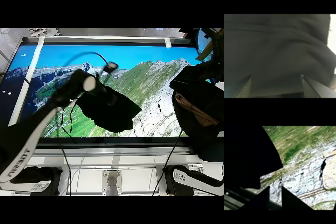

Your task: Fold the clothes and pants, and hang the long-sleeved shirts on hangers.

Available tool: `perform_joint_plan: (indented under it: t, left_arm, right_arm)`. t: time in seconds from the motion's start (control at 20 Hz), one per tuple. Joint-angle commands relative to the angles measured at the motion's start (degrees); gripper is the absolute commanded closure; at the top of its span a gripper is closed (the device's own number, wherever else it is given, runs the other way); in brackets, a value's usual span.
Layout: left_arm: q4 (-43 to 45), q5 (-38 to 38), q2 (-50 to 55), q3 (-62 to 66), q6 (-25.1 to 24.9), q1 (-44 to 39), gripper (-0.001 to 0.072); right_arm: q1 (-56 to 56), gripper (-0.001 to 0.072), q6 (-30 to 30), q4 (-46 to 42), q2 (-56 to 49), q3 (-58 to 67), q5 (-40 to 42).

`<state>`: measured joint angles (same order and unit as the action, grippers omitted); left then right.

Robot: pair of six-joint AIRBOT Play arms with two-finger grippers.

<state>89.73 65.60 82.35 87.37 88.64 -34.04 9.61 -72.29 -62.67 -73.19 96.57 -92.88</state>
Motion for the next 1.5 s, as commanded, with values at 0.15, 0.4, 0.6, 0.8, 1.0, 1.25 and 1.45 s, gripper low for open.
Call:
perform_joint_plan:
  t: [0.15, 0.4, 0.6, 0.8, 1.0, 1.25, 1.45]
  left_arm:
    - [5.4, 5.7, -1.3, -0.8, 8.9, 18.5, 0.0008]
    - [-6.1, 11.6, 8.5, -5.2, 5.3, 25.2, 0.0010]
    - [-13.5, 5.2, 12.9, -5.2, 5.2, 25.2, 0.0009]
    - [-21.1, -0.5, 15.0, -5.2, 5.2, 25.3, 0.0009]
    - [-26.0, -2.1, 17.6, -5.2, 5.3, 25.2, 0.0009]
    - [-26.2, -4.9, 17.9, -5.2, 6.5, 25.6, 0.0700]
    - [-25.7, -4.5, 15.8, -5.2, 3.2, 26.3, 0.0700]
  right_arm:
    - [-0.8, 0.0536, 0.0, 3.2, -7.8, -2.6, 5.4]
    - [-6.5, 0.0359, 0.3, 3.0, -13.4, -6.8, 13.3]
    - [-11.7, 0.0363, 3.7, 1.8, -16.7, -6.8, 15.4]
    - [-14.3, 0.0364, 4.1, -0.8, -17.0, -6.8, 19.4]
    - [-14.0, 0.0364, 4.1, -2.6, -17.0, -6.8, 20.9]
    - [-13.9, 0.0364, 4.1, -5.1, -17.0, -6.8, 20.5]
    - [-13.9, 0.0363, 4.1, -5.1, -17.1, -7.2, 20.5]
